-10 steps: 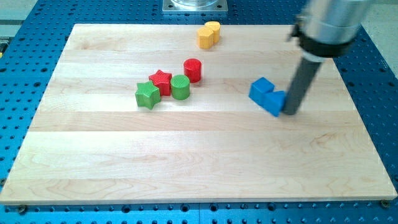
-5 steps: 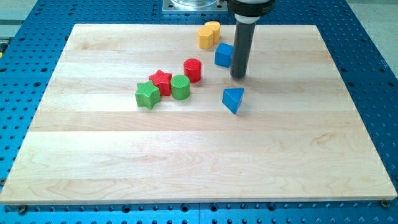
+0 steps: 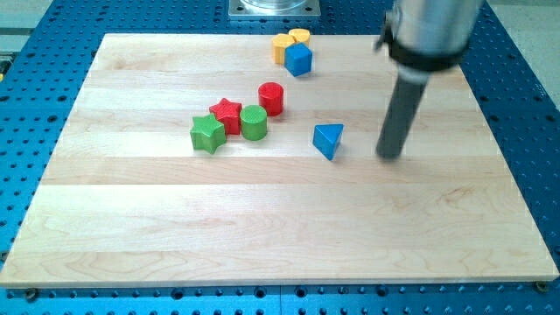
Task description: Move blue blocks towards the yellow blocks
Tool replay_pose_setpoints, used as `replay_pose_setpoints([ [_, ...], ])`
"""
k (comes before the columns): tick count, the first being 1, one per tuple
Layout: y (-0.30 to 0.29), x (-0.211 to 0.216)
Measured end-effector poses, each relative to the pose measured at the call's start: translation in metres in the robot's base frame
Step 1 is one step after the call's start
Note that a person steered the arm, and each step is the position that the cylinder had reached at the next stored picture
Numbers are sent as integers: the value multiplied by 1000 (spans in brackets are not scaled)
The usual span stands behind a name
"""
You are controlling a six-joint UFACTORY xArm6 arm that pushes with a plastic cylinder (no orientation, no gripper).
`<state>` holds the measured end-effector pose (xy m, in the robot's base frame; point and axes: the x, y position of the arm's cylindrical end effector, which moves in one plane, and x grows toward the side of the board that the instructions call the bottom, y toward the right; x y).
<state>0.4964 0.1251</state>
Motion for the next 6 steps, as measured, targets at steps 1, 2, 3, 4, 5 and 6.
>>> replay_pose_setpoints([
  [1, -66, -14],
  [2, -53, -62],
  [3, -50, -113],
  [4, -3, -101],
  [5, -89, -160],
  [6, -130, -197],
])
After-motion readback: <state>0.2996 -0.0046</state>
